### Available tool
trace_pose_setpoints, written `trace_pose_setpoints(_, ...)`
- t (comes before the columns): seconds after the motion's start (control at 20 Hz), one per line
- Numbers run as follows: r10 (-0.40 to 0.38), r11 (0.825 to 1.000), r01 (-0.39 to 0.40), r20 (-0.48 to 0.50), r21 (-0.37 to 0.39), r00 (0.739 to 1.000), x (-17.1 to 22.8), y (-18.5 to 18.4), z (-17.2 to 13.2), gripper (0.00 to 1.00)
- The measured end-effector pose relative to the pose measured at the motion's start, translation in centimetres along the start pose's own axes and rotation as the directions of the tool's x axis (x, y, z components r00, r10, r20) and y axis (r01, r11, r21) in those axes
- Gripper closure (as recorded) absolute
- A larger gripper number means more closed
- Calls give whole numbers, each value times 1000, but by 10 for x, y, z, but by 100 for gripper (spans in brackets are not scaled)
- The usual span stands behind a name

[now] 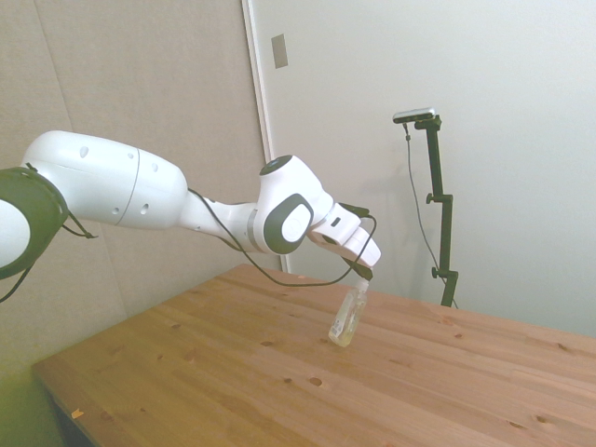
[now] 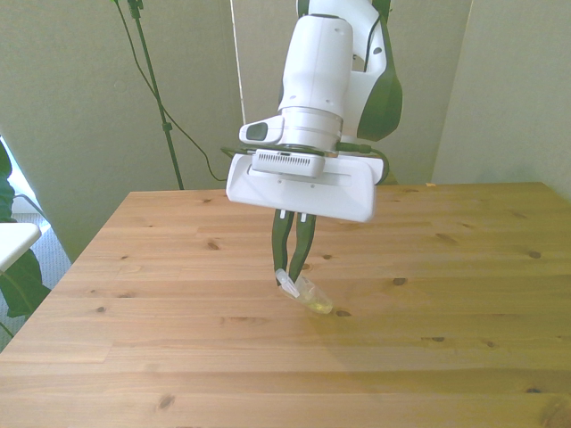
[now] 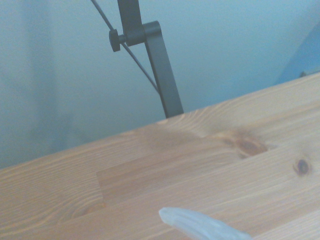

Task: Stand the sanitizer

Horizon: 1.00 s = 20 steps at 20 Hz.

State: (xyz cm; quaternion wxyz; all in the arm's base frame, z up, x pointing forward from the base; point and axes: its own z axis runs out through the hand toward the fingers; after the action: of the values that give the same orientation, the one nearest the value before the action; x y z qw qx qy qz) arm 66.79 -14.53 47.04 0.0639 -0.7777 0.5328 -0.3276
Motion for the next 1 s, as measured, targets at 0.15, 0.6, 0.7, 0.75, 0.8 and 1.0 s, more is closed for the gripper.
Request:
trace_pose_setpoints(0.15, 21, 999, -16, -96, 49, 995, -10, 8, 0, 100)
trace_pose_setpoints(0.6, 117, 986, -76, -290, 148, 950, -27, 14, 12, 100)
trace_pose_setpoints(0.7, 133, 983, -86, -307, 163, 942, -33, 13, 15, 100)
trace_pose_setpoints(0.75, 140, 981, -88, -318, 172, 938, -34, 13, 15, 100)
trace_pose_setpoints(0.8, 145, 979, -88, -329, 182, 933, -34, 13, 15, 100)
trace_pose_setpoints(1.0, 143, 977, -73, -365, 199, 920, -43, 19, 20, 100)
